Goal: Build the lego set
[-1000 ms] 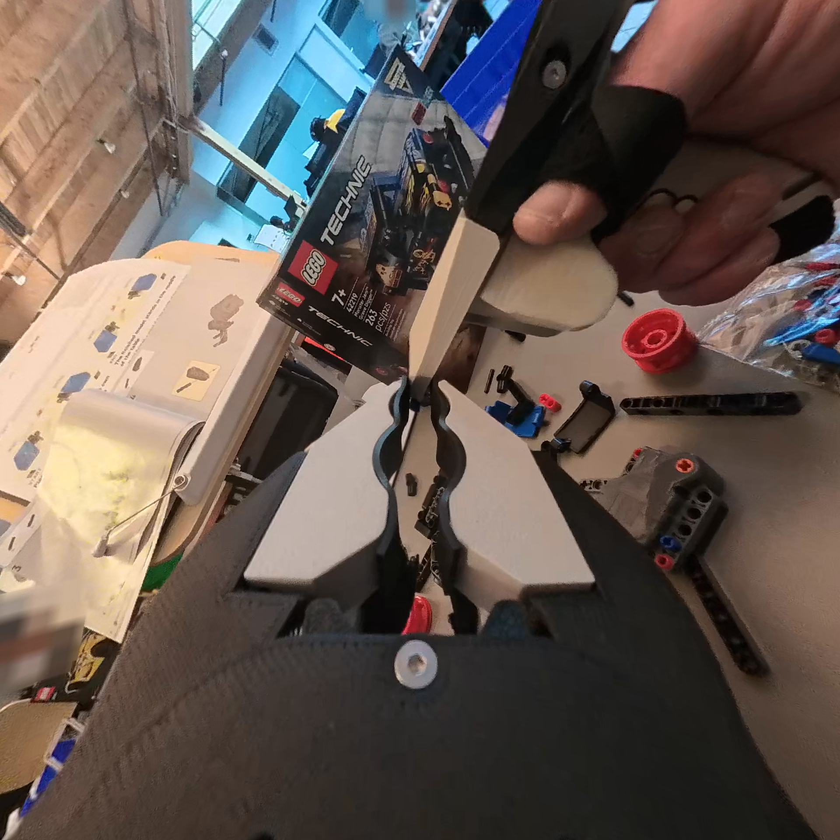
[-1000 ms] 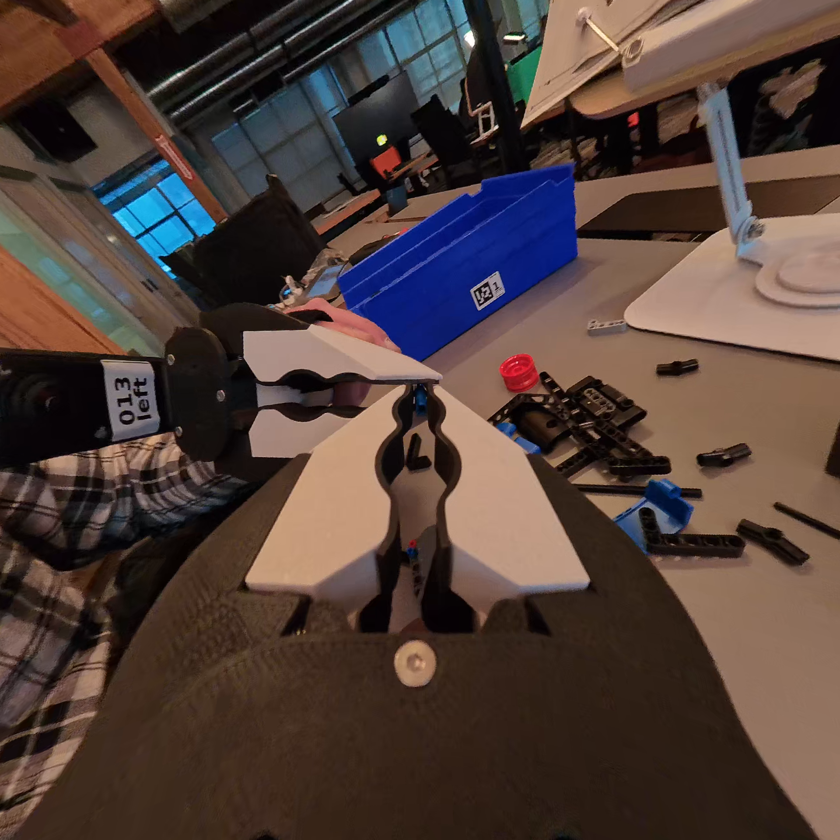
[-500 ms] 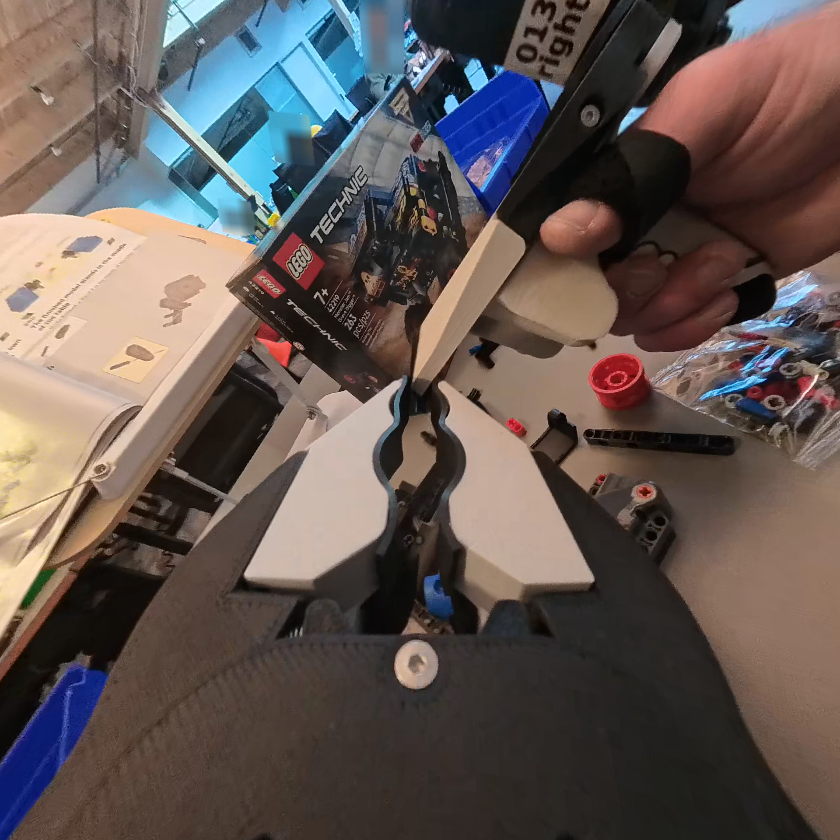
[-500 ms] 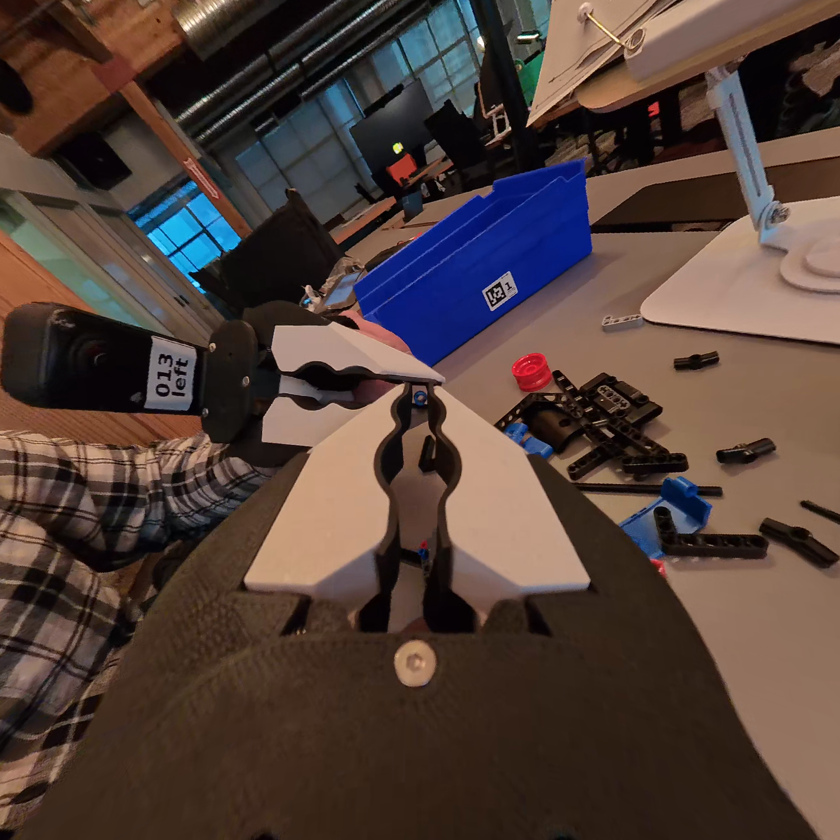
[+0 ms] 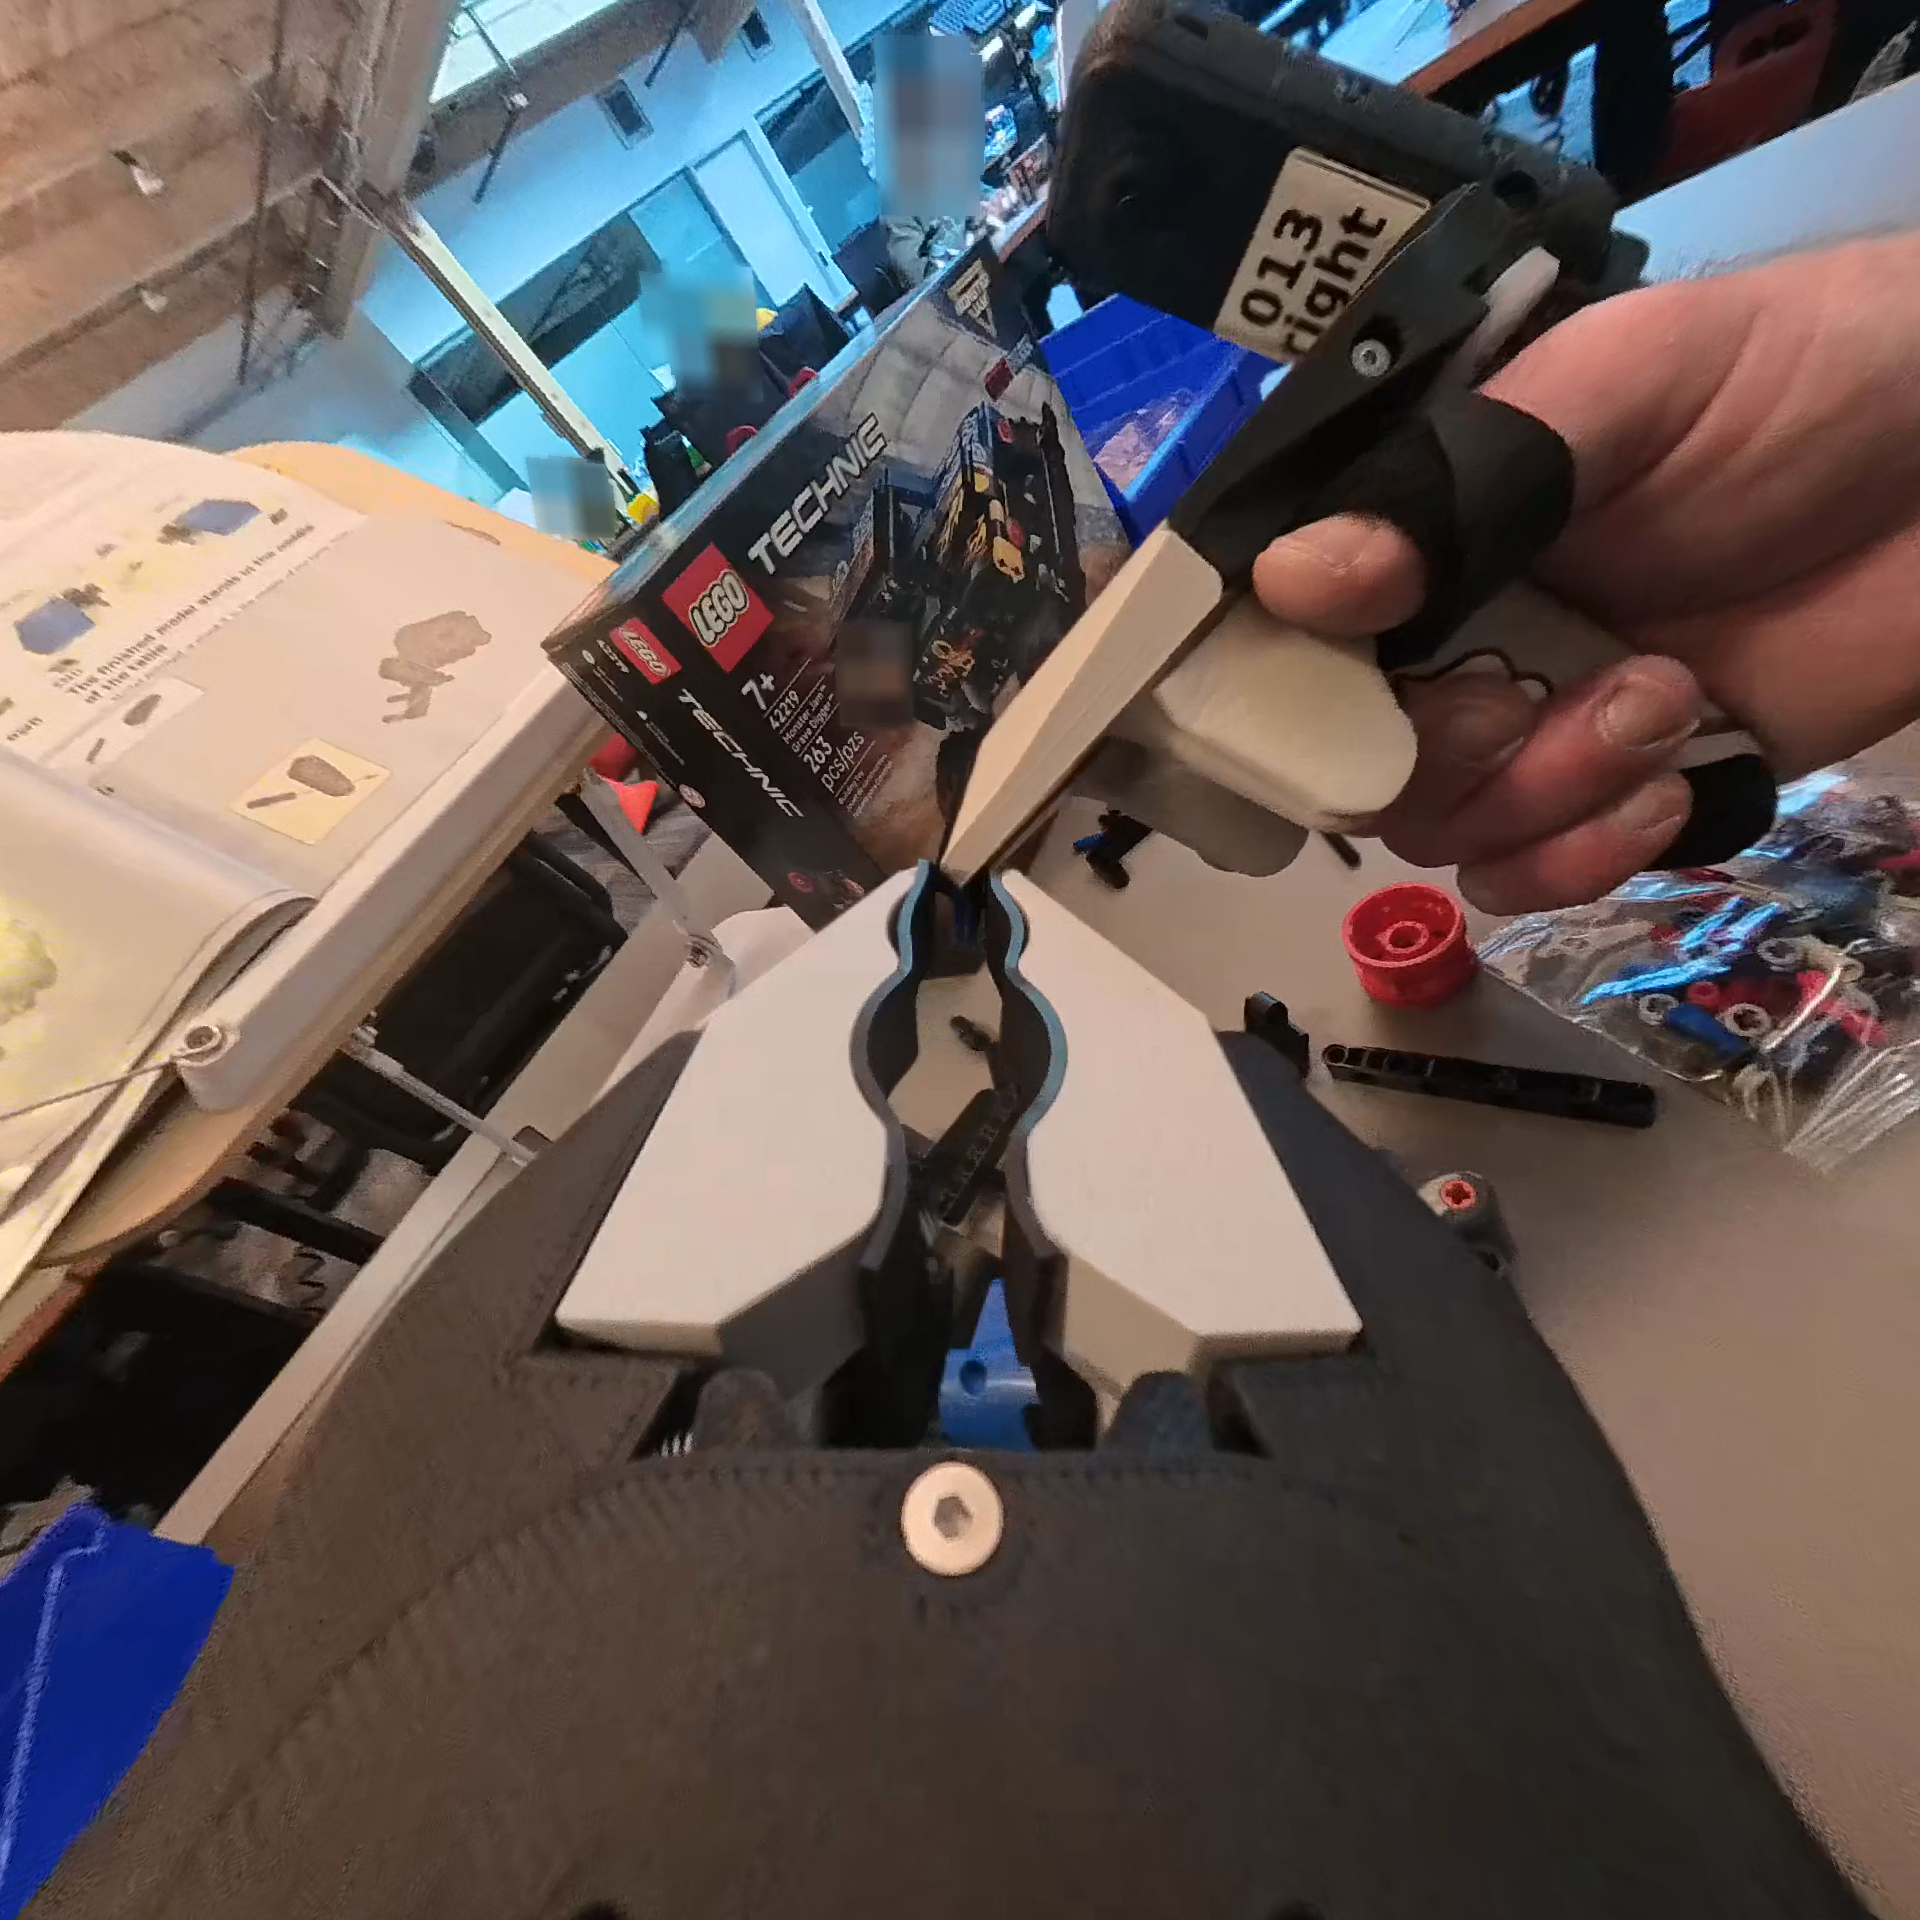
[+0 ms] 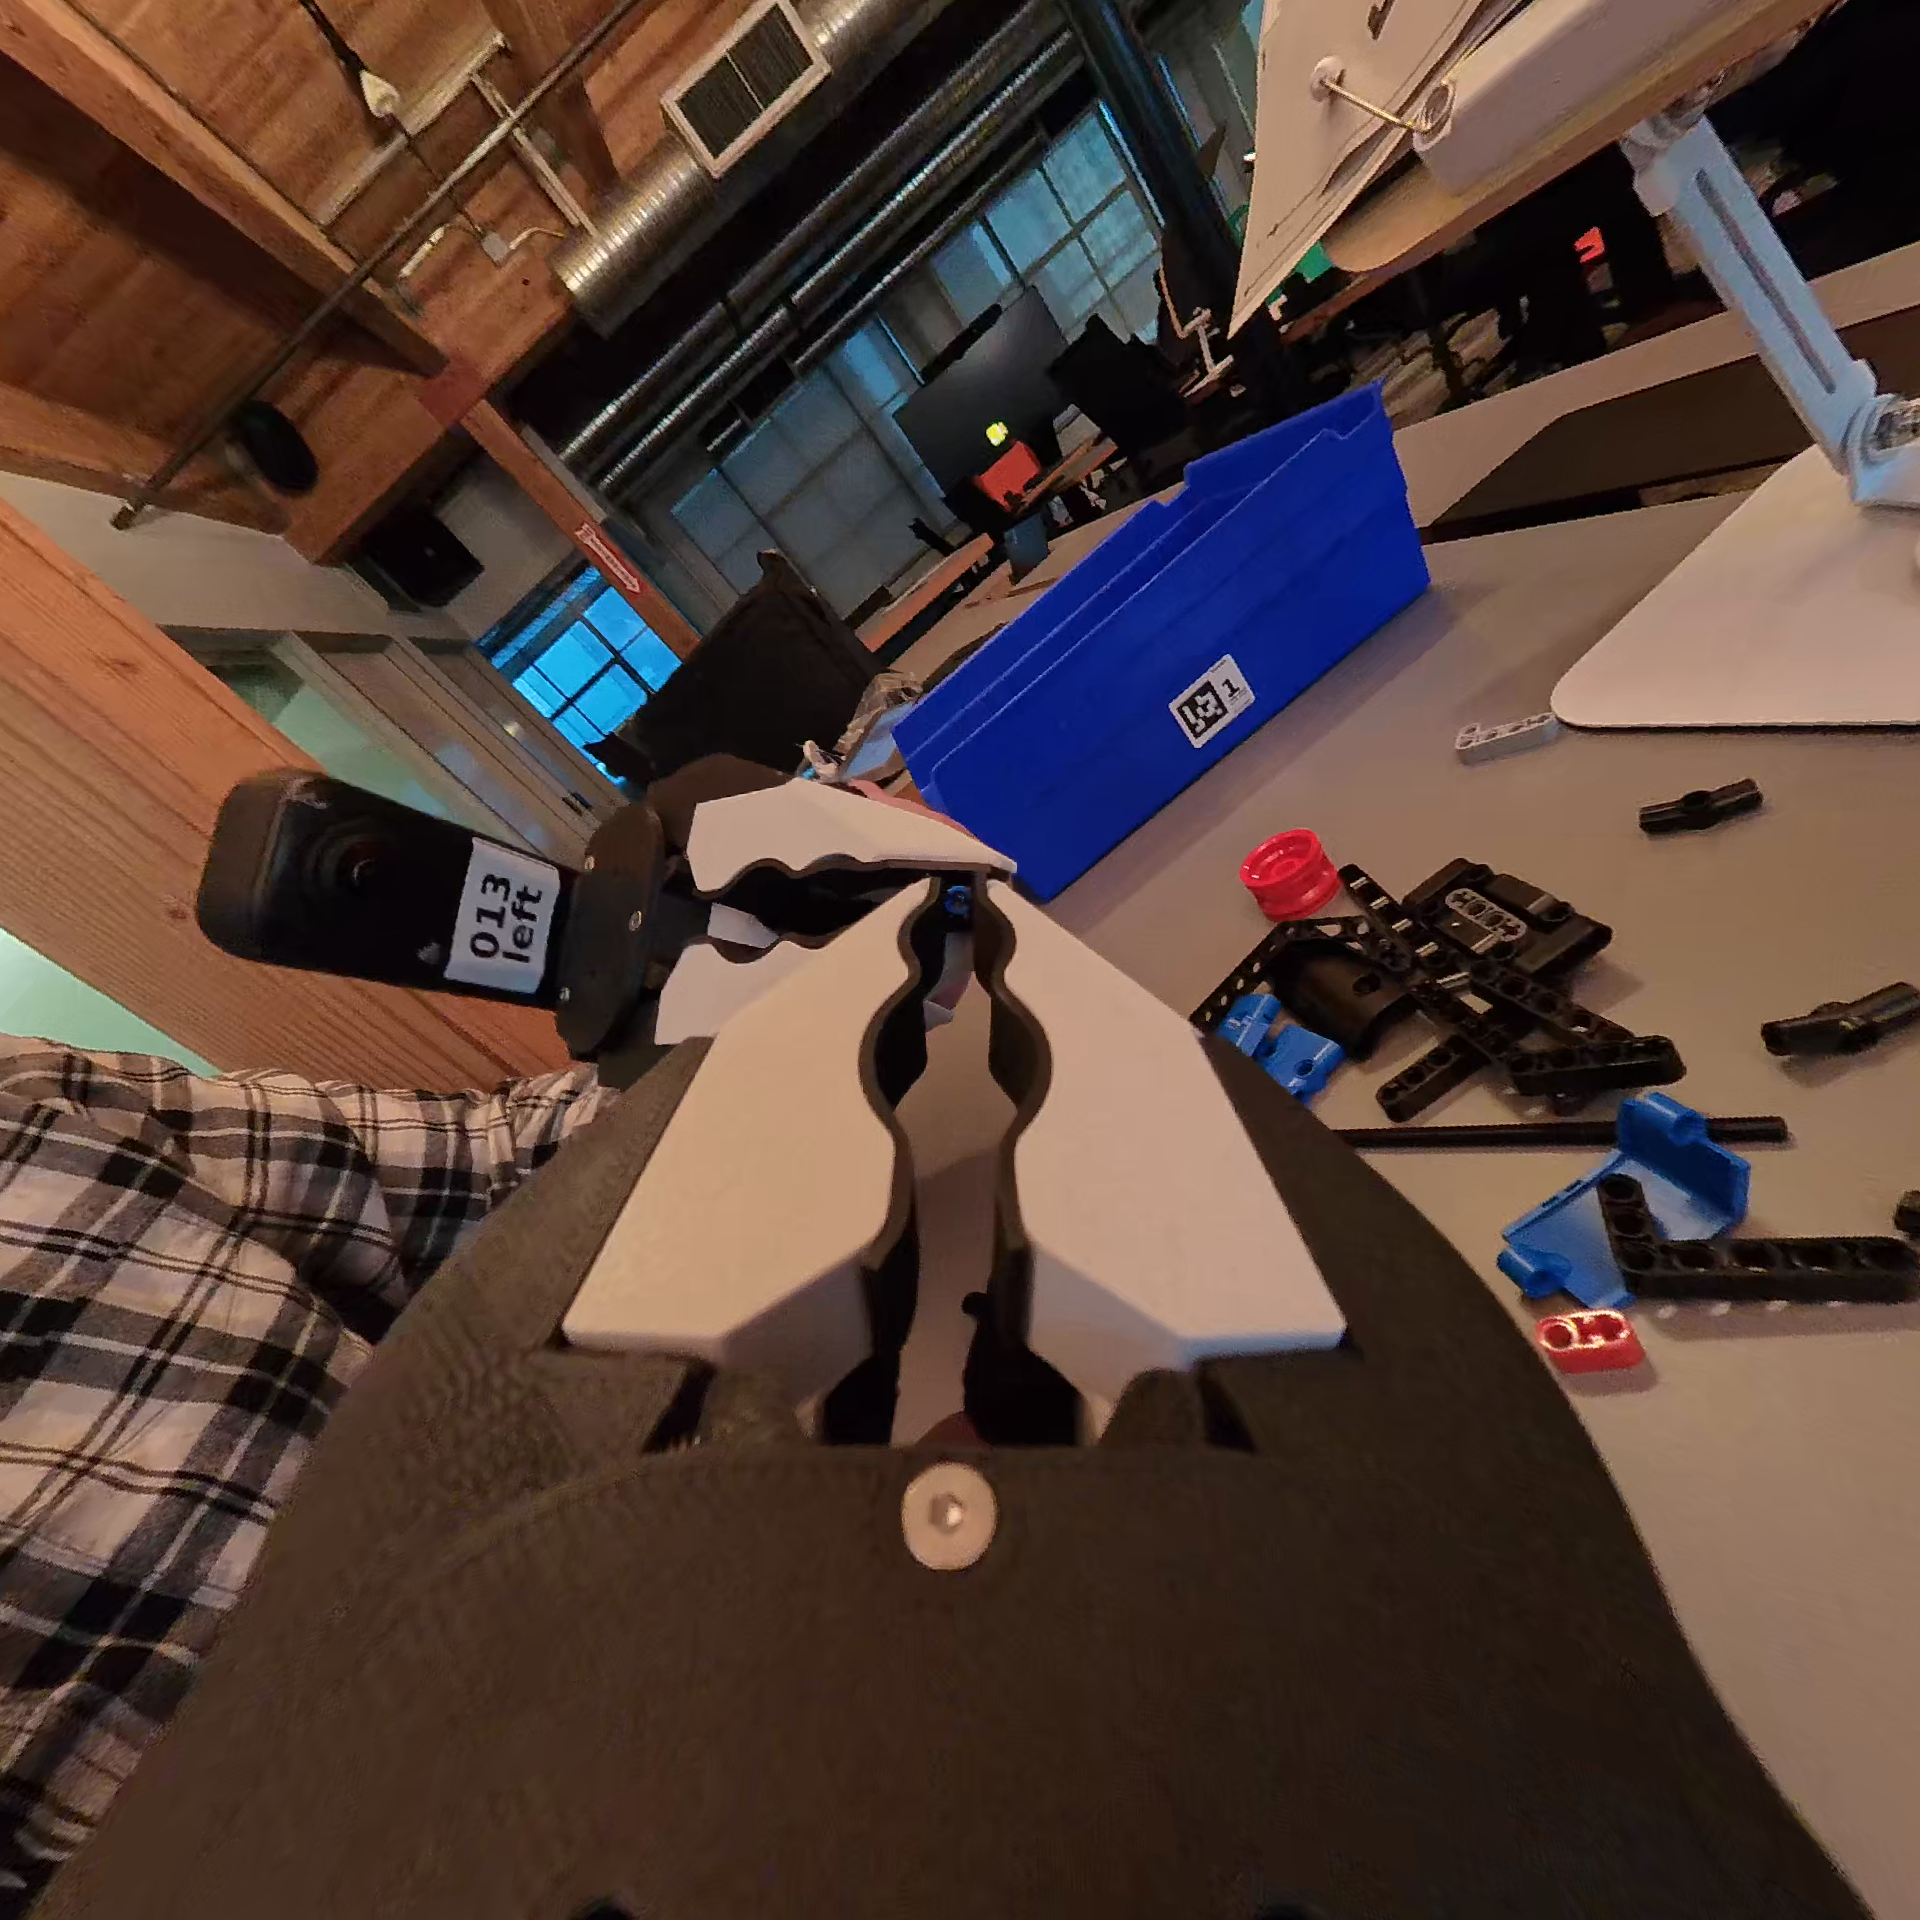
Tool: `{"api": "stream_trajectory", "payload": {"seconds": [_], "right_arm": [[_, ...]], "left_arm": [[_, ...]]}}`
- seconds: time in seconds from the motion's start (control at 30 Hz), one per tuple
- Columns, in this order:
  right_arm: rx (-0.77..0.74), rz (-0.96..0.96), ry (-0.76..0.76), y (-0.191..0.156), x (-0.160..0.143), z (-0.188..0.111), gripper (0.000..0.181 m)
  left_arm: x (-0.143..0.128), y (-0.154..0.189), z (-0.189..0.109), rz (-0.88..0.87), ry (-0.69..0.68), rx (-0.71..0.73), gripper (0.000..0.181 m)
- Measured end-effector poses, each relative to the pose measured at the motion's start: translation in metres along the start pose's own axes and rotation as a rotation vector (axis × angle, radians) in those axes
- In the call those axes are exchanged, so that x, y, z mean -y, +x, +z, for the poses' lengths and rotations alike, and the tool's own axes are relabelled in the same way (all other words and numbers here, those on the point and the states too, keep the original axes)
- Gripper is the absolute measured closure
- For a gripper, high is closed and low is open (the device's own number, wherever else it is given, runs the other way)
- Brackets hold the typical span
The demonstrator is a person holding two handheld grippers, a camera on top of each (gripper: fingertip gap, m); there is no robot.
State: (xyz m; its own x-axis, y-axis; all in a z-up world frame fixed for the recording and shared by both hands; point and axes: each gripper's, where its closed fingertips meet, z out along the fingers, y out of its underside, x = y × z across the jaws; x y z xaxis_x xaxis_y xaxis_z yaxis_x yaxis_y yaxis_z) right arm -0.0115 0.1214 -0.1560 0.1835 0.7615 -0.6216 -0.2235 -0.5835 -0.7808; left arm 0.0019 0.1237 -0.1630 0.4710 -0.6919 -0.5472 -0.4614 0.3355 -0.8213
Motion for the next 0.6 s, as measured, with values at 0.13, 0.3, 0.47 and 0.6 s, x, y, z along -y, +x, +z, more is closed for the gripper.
{"api": "stream_trajectory", "payload": {"seconds": [0.13,0.3,0.47,0.6], "right_arm": [[0.007,-0.010,0.016,0.000,0.005,-0.004,0.179],[-0.006,-0.073,-0.016,-0.004,0.004,-0.004,0.179],[-0.033,-0.138,-0.057,-0.004,0.000,-0.005,0.177],[-0.054,-0.211,-0.117,-0.005,-0.003,-0.008,0.163]], "left_arm": [[0.001,0.002,-0.002,0.023,0.010,-0.032,0.172],[-0.001,0.004,-0.010,0.051,0.005,-0.077,0.179],[-0.004,0.004,-0.013,0.124,-0.036,-0.070,0.180],[-0.002,0.007,-0.015,0.161,-0.027,-0.076,0.181]]}}
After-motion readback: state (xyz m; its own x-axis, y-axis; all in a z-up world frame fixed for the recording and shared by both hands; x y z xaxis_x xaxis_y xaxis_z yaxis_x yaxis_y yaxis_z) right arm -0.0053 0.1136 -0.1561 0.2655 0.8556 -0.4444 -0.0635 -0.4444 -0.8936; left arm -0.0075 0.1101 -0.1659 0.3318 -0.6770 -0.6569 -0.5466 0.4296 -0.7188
